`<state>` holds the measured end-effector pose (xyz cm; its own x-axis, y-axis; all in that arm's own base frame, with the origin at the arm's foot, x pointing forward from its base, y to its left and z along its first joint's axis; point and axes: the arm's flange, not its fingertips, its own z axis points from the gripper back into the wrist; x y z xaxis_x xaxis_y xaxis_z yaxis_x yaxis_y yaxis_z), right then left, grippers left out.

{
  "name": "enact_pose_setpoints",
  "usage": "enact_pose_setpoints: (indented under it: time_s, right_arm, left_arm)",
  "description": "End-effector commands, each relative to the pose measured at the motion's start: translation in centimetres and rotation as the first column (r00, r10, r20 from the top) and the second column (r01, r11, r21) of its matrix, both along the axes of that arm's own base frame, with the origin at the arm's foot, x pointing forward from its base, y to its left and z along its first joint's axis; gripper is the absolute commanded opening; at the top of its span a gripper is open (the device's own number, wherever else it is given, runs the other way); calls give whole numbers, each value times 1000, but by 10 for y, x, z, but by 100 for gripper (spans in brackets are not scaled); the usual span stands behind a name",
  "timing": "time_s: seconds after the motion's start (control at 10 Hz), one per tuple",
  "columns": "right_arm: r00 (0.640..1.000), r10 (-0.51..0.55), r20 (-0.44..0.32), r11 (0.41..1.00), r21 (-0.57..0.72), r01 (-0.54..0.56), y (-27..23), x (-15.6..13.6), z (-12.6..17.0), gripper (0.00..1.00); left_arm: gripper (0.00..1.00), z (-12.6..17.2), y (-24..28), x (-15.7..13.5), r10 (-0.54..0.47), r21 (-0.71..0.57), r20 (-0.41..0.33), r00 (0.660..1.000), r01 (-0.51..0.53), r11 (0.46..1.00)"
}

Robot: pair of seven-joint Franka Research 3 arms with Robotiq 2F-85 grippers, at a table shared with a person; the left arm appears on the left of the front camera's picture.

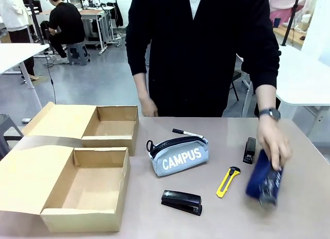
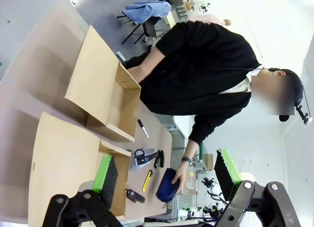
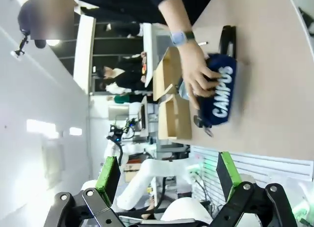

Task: Place items inside the box.
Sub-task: Pick up a Pencil pouch or Stapler and place it inside the Mailer Box closest to the robot.

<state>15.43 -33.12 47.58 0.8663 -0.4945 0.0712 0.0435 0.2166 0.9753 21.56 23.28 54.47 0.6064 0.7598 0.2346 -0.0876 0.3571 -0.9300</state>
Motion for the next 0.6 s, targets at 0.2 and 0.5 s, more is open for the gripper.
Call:
enact_pose_setpoints:
  time_s: [0.2,0.5]
  right_arm:
    - [1000,-2,0,997,-74,2,12,22,15,100]
    - [997,-13,-80,972,-235,-7,62,46,27,100]
  left_arm:
    - [100,0,0,2,-5,2,28,1000,5,1000]
    - [100,0,0,2,-5,2,28,1000,5,1000]
